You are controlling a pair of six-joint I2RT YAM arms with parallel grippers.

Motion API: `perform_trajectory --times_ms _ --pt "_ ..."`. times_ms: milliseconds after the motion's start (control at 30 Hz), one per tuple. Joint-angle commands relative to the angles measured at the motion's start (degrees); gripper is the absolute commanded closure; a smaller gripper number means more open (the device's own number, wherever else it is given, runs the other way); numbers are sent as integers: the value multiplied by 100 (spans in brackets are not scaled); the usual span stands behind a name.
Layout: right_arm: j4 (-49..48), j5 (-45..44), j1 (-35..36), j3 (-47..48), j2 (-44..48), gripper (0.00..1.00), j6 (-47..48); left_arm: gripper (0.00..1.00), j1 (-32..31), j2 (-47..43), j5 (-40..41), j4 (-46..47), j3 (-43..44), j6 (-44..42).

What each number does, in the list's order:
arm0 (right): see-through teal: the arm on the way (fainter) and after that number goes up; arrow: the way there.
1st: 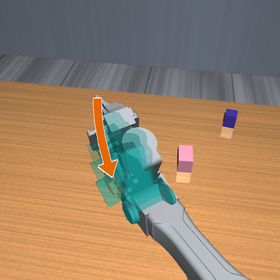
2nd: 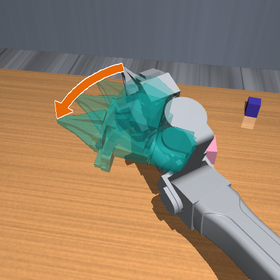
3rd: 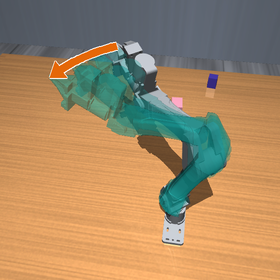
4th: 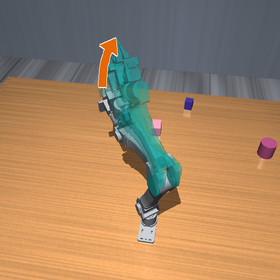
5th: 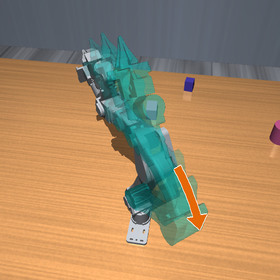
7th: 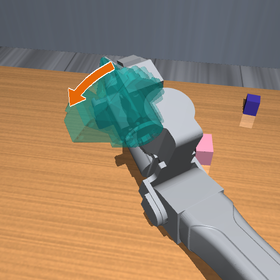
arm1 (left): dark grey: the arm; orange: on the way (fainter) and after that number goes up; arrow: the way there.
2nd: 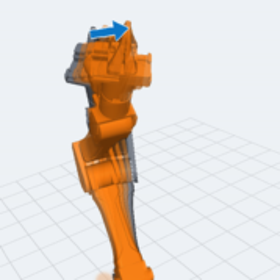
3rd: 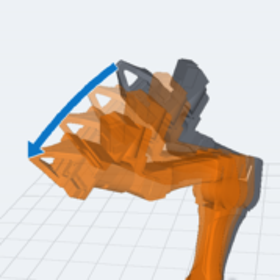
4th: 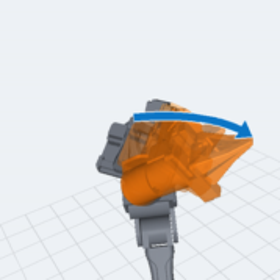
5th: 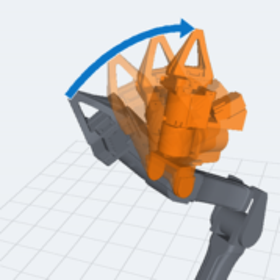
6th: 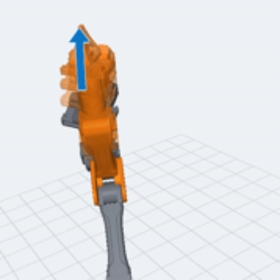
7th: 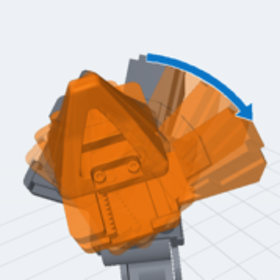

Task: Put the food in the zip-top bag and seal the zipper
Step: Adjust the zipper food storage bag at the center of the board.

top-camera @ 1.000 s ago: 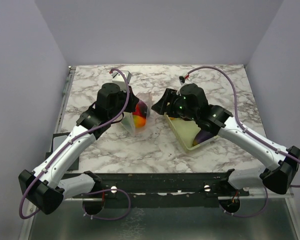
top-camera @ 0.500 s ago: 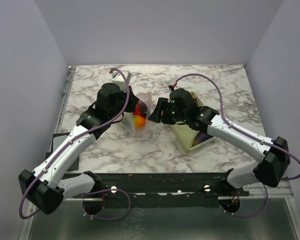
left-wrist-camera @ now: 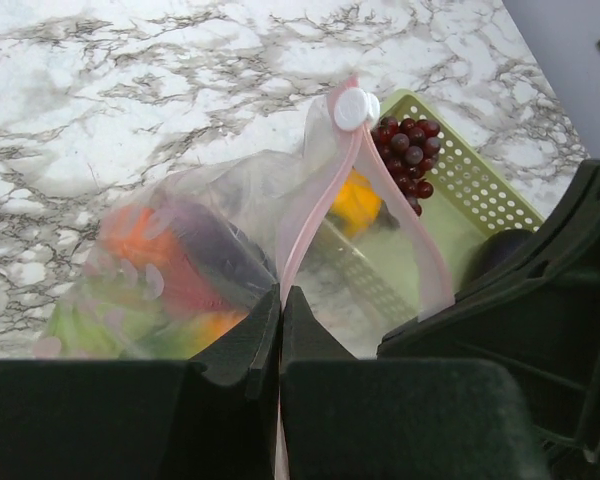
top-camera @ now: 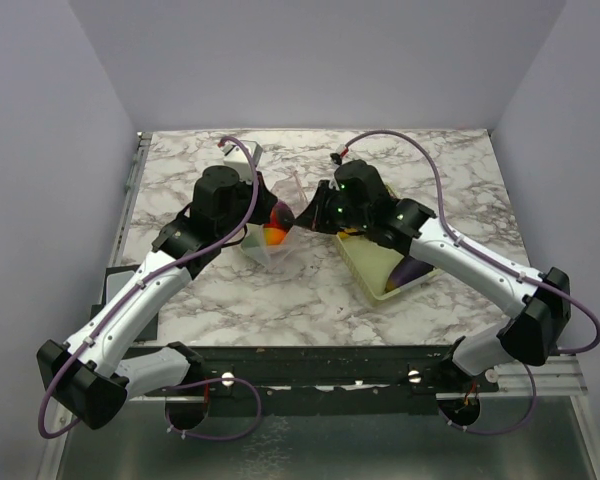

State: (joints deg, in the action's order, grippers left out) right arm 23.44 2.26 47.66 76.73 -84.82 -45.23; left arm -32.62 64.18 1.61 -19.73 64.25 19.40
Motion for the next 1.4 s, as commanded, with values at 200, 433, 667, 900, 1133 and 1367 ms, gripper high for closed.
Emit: perform_trajectory --times_ms 200,433,667,900,1133,1367 --pt "297 53 33 1017 15 99 361 98 2 -417 742 50 -18 -244" --pt "587 -133 33 1326 5 99 592 97 7 -876 1503 -302 200 -350" --pt "536 -372 33 913 -145 100 643 97 3 -800 1733 -618 450 -386" --pt "259 -321 33 678 -211 99 582 98 8 -593 1871 -727 681 -412" --pt "45 -270 33 388 -356 99 462 98 3 -405 1782 -903 954 -472" --pt "-143 81 33 311 -500 99 390 98 2 -210 1694 -1058 1142 -529"
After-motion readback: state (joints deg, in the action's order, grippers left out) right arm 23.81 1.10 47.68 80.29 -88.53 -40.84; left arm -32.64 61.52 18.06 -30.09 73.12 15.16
